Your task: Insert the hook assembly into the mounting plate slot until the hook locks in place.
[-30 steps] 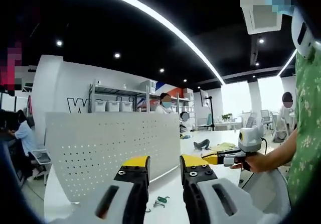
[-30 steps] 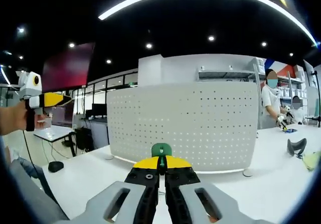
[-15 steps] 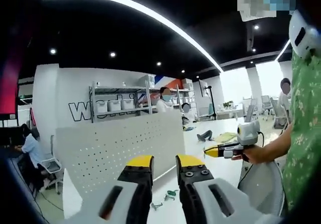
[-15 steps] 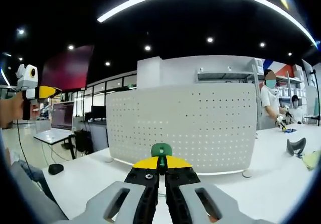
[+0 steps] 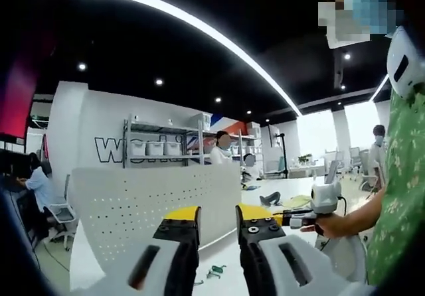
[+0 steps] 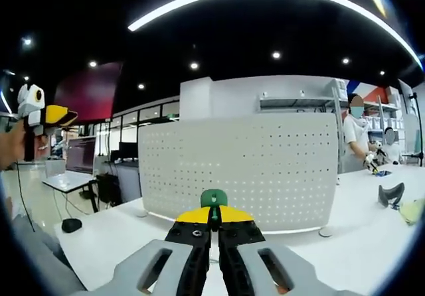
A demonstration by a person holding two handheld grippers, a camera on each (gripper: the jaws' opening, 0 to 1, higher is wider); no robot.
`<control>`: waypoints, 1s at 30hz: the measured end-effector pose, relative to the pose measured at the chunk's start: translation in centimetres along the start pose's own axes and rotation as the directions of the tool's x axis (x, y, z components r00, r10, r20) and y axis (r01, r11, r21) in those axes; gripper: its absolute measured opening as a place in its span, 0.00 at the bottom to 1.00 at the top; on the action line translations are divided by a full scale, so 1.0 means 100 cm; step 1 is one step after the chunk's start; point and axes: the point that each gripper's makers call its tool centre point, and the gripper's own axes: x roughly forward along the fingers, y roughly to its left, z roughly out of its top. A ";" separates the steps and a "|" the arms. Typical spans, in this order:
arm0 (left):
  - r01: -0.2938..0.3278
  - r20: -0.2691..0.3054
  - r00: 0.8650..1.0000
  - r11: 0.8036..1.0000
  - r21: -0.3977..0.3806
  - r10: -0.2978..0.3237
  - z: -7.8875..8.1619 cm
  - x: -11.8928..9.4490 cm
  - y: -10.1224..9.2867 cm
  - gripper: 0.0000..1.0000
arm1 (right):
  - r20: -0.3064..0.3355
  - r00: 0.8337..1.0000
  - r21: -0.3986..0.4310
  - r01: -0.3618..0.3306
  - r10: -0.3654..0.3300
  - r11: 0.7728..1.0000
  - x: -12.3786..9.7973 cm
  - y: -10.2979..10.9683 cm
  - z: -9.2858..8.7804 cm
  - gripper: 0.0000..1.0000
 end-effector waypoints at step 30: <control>0.082 -0.058 0.995 0.995 -0.055 -0.085 -0.043 0.071 -0.012 0.36 | 0.026 0.998 -0.004 0.054 -0.054 0.999 0.015 -0.026 0.022 0.01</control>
